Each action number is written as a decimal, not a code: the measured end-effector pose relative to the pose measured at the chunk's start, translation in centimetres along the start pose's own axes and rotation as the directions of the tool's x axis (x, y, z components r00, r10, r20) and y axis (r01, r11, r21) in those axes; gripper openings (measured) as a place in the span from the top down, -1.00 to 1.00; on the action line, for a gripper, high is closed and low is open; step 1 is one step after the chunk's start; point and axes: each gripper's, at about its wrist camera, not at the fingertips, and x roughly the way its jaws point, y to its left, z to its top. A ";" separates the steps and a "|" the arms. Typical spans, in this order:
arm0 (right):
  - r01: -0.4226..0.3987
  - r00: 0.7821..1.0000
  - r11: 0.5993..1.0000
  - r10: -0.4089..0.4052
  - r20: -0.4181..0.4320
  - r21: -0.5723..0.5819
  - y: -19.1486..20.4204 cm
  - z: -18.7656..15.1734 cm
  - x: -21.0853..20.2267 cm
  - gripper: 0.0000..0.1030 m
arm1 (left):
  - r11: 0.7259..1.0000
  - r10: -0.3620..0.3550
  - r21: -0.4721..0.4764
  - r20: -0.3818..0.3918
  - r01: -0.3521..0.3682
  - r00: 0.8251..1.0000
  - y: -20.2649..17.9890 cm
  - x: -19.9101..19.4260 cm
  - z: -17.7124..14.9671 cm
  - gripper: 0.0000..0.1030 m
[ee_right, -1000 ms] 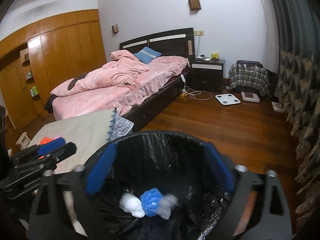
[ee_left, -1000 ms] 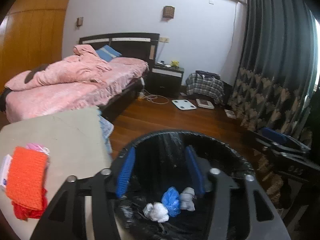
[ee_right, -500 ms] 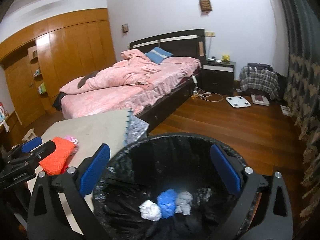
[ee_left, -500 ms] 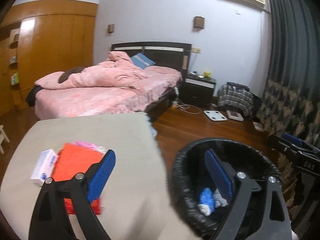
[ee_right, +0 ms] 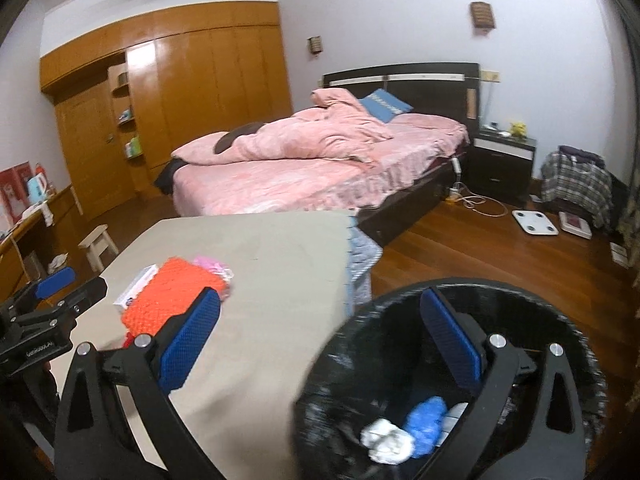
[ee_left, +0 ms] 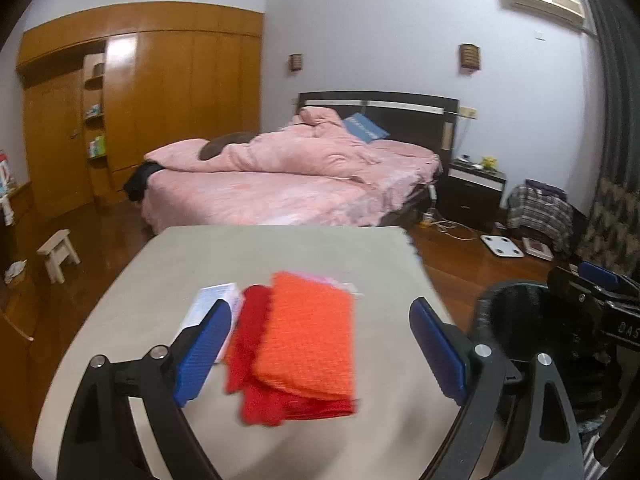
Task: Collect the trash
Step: 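Move both tools back to the orange mesh pad and red cloth, then grasp the orange knitted mesh pad with the right tool and lift it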
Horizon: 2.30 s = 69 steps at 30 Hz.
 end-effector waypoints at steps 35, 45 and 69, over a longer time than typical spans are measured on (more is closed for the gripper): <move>-0.253 0.954 0.950 0.213 -0.211 -0.183 18.5 -4.3 10.8 -0.89 | 0.963 0.229 -0.117 -0.111 -0.242 0.967 14.5 1.7 -5.0 -0.72; -0.279 0.937 0.937 0.219 -0.271 -0.210 19.4 -5.2 12.7 -0.67 | 0.962 0.220 -0.139 -0.121 -0.236 0.968 15.1 2.0 -5.3 -0.72; -0.266 0.930 0.944 0.198 -0.309 -0.195 12.3 -4.5 10.3 -0.23 | 0.979 0.163 -0.107 -0.119 -0.176 0.979 11.2 3.4 -4.7 -0.72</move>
